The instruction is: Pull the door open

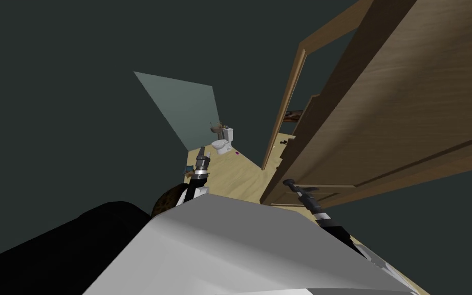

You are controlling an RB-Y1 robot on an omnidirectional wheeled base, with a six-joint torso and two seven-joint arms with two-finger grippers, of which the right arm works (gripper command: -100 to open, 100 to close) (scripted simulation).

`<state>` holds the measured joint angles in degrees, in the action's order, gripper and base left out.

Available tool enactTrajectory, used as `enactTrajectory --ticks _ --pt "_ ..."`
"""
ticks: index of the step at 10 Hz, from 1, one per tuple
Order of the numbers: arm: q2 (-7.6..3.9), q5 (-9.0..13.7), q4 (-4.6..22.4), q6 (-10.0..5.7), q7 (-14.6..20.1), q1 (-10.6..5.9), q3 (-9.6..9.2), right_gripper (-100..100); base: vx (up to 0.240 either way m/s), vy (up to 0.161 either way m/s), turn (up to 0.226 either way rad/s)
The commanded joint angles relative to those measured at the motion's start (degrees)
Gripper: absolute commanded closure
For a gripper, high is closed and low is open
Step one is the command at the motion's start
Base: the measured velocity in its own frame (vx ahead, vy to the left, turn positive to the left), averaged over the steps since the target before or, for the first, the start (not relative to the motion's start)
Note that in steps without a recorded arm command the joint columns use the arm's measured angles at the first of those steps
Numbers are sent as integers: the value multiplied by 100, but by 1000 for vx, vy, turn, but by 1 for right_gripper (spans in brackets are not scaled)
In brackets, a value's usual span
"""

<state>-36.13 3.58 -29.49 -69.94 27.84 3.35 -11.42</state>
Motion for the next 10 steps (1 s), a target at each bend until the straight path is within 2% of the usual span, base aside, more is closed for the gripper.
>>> enactTrajectory --ticks 1,3,4,5,10 --pt "-51 23 21 -132 3 93 3 100 -213 -95 185" --pt "-84 35 76 -253 19 137 -11 100 -193 -95 145" --pt "-47 16 95 -223 25 114 -32 100 -75 -39 30" --pt "26 -50 60 -112 12 53 -9 100 -124 -49 62" --pt "214 -237 -61 243 -39 -174 95 100 -167 -72 85"
